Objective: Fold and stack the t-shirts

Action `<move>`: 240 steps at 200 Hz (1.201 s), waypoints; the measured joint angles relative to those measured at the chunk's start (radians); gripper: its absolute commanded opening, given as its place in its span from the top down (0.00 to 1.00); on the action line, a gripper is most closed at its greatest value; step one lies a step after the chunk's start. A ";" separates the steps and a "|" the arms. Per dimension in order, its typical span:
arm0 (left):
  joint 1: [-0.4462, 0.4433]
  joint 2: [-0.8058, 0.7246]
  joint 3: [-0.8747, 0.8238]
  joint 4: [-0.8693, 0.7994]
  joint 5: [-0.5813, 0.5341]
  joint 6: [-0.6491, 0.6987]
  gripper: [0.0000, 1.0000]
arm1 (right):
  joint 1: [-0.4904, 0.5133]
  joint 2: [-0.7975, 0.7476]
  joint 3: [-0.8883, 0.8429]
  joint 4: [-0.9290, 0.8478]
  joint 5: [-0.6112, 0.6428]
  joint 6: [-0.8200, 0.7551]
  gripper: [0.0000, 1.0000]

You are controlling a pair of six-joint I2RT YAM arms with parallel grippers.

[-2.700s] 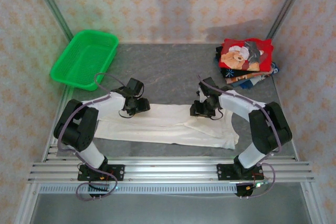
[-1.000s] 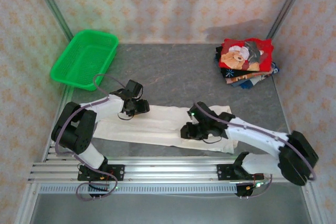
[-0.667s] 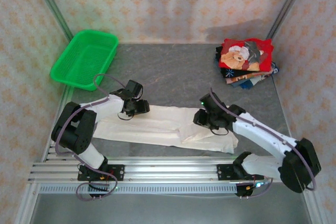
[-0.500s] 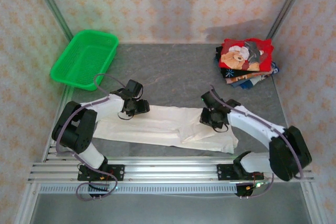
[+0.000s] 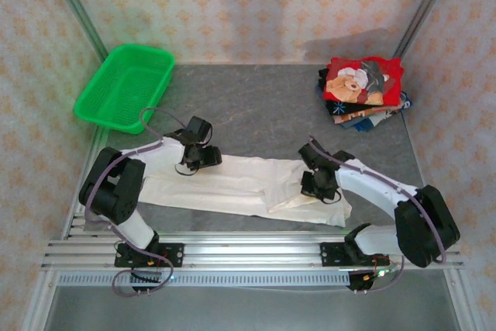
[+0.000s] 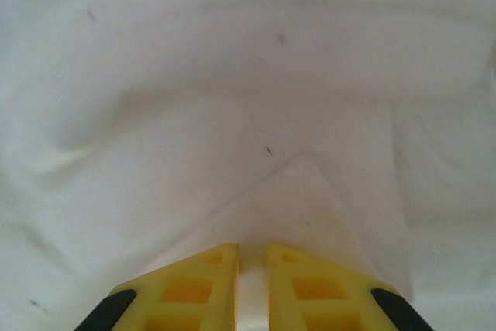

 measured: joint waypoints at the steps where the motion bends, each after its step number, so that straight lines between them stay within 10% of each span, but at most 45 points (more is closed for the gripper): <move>1: 0.000 0.001 0.000 0.000 0.000 0.000 0.43 | 0.000 -0.001 -0.001 -0.001 -0.001 0.000 0.84; 107: 0.000 0.026 0.025 0.003 0.002 0.002 0.43 | 0.057 -0.230 -0.015 -0.105 -0.029 0.121 0.81; 177: 0.000 0.026 0.024 0.021 0.013 0.002 0.43 | 0.054 0.288 0.197 0.110 -0.086 0.040 0.83; 240: 0.009 0.026 0.014 0.036 0.018 0.002 0.43 | 0.100 0.206 0.083 0.123 -0.119 0.036 0.84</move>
